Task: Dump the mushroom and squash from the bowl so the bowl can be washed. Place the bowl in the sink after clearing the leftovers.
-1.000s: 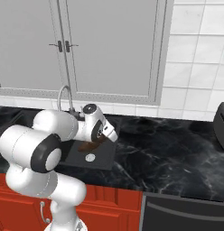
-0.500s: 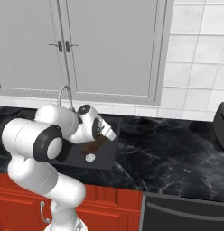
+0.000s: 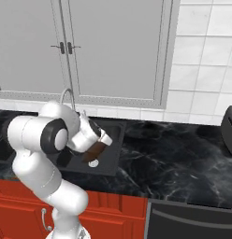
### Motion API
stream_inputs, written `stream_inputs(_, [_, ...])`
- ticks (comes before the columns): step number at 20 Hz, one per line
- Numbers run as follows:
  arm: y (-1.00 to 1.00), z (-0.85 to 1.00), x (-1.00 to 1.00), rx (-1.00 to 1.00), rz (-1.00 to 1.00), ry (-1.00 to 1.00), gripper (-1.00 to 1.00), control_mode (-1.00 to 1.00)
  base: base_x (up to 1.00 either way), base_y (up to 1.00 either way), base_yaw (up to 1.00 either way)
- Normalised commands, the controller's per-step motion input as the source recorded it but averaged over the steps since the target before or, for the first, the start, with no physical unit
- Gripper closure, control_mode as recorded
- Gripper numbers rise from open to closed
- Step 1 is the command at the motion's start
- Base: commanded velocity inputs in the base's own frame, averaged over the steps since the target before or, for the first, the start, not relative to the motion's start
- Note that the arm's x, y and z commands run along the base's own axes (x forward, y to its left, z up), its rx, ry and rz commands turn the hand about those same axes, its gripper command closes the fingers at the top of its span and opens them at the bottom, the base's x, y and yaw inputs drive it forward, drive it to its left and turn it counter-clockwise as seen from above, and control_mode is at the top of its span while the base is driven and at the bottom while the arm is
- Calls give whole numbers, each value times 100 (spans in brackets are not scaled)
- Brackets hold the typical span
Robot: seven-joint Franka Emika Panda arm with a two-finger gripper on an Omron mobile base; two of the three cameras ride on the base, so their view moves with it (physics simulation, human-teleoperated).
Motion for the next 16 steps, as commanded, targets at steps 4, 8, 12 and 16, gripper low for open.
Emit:
stream_inputs(4, [18,-24,37,-10,0,0,100,-100,0,0,0])
stream_inputs(8, [27,-19,9,-20,0,1,100,-100,0,0,0])
stream_inputs(12, [22,-16,0,-26,0,1,100,-100,0,0,0])
stream_inputs(16, [20,-3,0,-20,0,1,100,-100,0,0,0])
